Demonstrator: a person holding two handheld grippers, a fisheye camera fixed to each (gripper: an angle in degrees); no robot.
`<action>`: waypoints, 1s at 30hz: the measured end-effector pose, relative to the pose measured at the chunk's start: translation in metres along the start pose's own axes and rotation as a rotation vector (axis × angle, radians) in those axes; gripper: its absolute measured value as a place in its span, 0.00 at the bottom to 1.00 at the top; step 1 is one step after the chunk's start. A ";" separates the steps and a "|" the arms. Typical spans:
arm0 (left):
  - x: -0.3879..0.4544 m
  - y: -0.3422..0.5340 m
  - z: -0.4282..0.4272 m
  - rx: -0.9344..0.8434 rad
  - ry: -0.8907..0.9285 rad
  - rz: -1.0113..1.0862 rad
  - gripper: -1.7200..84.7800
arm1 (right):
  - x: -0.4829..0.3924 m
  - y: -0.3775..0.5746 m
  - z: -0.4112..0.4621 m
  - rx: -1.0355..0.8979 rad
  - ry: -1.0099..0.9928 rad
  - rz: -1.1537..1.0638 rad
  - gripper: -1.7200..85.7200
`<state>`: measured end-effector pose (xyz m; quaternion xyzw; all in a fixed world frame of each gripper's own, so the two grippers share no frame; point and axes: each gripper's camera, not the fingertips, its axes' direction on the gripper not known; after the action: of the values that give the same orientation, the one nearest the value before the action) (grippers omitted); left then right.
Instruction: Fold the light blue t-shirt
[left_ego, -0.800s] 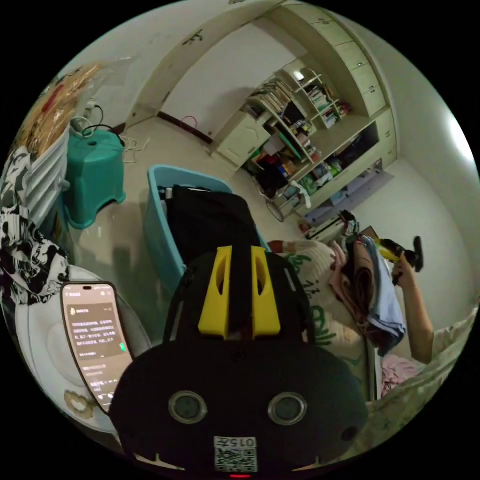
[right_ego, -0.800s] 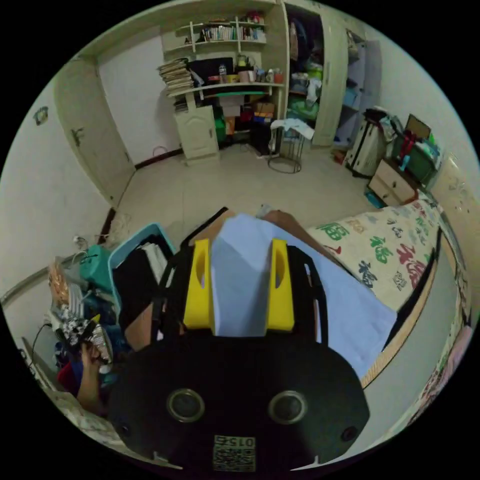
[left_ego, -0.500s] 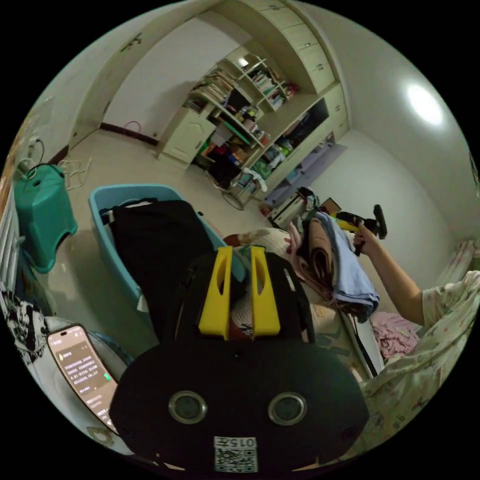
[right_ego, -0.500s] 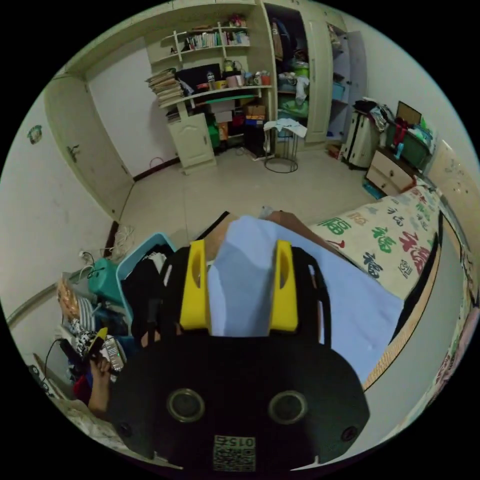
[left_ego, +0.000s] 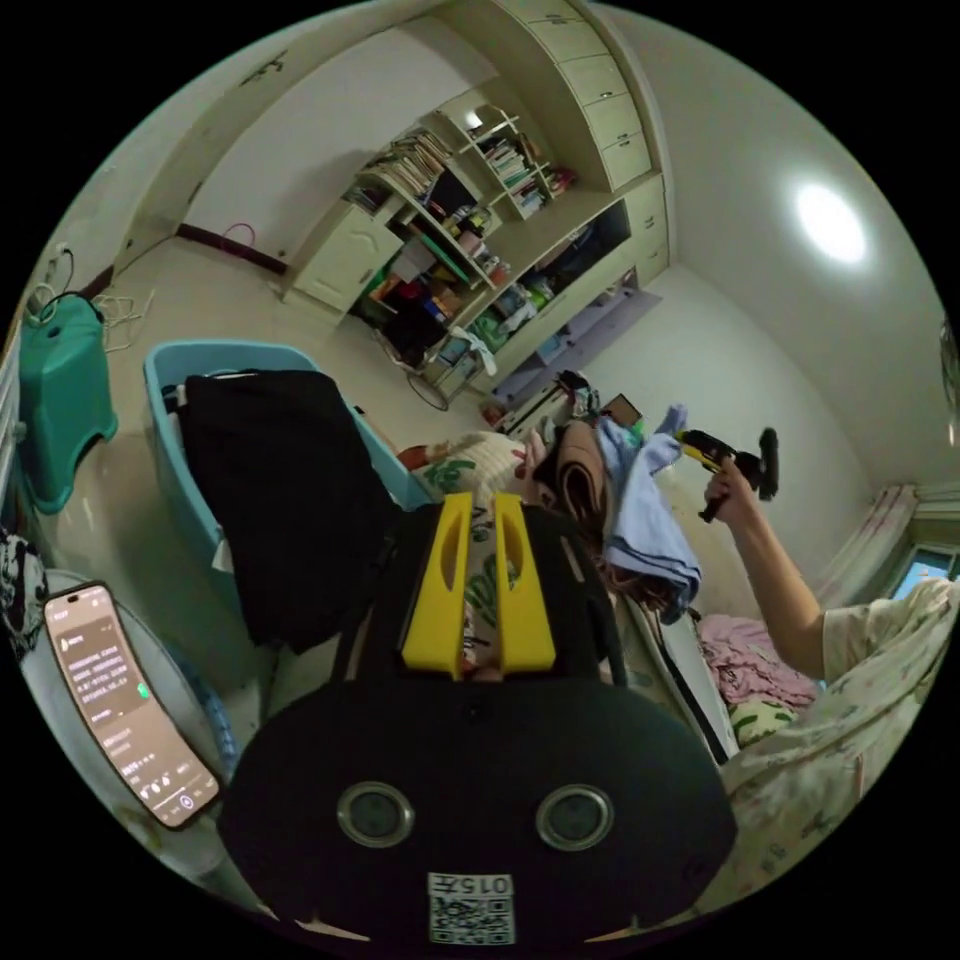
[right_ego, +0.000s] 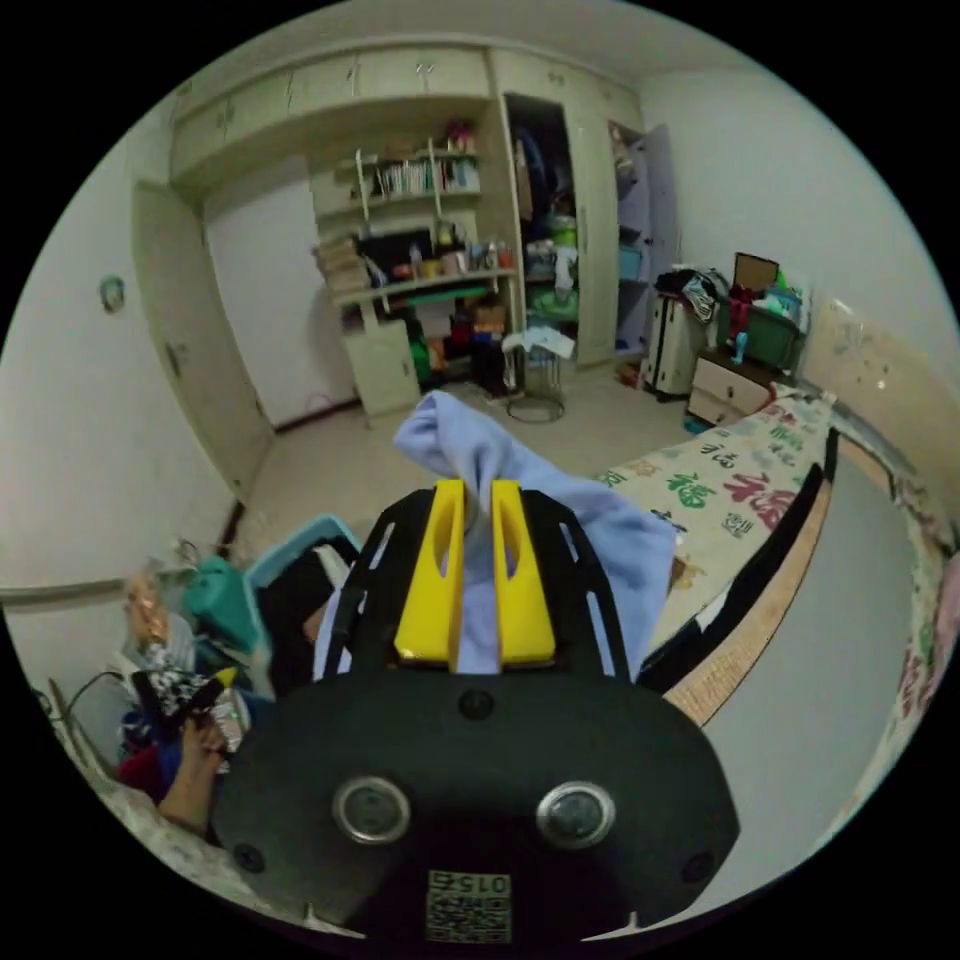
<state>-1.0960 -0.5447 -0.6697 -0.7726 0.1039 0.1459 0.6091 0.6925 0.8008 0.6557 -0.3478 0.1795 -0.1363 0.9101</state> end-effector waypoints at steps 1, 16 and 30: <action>0.013 -0.011 0.005 -0.011 0.039 0.024 0.07 | 0.012 0.008 -0.026 0.026 -0.026 0.019 0.08; 0.336 -0.145 0.094 -0.208 0.226 0.514 0.12 | 0.295 0.281 -0.463 0.375 -0.171 0.666 0.07; 0.559 -0.191 0.247 -0.559 0.225 0.839 0.18 | 0.388 0.303 -0.573 0.384 0.186 0.950 0.07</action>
<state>-0.5328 -0.2501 -0.7457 -0.8087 0.4267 0.3158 0.2535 0.8367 0.5401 -0.0382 -0.0413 0.3694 0.2307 0.8992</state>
